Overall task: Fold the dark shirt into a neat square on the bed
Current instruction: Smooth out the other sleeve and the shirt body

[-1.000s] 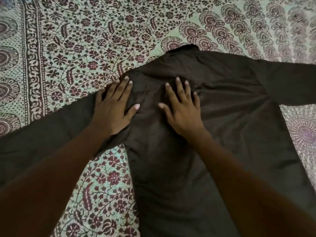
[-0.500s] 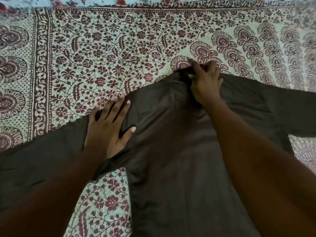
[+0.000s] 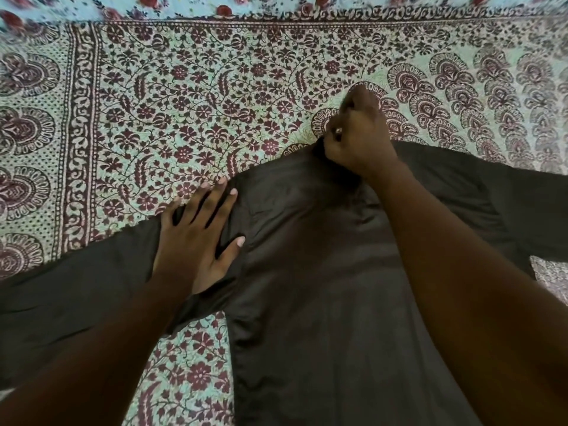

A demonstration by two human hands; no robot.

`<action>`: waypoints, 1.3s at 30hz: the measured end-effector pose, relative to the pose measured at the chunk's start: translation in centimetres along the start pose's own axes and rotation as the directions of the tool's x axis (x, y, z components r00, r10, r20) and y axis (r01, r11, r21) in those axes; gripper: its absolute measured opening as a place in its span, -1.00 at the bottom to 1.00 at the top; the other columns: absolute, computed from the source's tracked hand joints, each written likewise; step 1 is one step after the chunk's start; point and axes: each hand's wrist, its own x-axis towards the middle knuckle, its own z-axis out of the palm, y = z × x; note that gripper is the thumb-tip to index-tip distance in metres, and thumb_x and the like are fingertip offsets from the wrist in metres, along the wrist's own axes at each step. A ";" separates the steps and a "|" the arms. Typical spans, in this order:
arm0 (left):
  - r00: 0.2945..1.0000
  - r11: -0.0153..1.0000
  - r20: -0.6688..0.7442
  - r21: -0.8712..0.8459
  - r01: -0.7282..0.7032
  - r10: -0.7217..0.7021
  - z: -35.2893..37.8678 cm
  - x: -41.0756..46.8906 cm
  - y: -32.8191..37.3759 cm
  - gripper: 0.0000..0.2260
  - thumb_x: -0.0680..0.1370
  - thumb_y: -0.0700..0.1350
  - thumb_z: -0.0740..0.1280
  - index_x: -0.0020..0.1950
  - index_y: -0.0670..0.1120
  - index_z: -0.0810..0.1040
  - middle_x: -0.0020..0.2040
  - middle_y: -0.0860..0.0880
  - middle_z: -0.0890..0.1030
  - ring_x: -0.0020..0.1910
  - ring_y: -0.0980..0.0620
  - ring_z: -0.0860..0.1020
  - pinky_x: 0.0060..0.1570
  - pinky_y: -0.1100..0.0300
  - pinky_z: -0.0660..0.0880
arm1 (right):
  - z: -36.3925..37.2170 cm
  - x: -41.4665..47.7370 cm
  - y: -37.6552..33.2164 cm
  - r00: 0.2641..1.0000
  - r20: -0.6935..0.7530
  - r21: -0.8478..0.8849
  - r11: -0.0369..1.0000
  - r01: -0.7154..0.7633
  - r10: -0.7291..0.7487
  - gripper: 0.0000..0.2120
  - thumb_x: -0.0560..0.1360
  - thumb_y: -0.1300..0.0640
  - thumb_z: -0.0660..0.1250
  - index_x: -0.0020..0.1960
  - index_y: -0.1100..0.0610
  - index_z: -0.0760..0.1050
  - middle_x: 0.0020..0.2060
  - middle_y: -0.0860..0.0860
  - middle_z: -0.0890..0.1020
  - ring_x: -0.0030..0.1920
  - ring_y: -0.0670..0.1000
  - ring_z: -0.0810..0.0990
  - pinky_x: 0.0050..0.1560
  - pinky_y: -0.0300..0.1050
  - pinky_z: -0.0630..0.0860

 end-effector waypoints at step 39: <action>1.000 1.000 0.022 -0.004 0.000 0.000 -0.3 0.2 0.0 -0.30 0.62 0.31 0.03 0.70 0.02 0.08 0.70 0.00 0.11 0.67 -0.08 0.11 0.45 -0.25 0.21 | 1.6 -5.5 -4.7 0.962 -0.246 0.343 0.939 -0.030 0.120 -0.65 0.62 0.03 0.33 0.31 0.21 0.53 0.43 0.19 0.40 0.29 0.10 0.57 0.26 0.00 0.57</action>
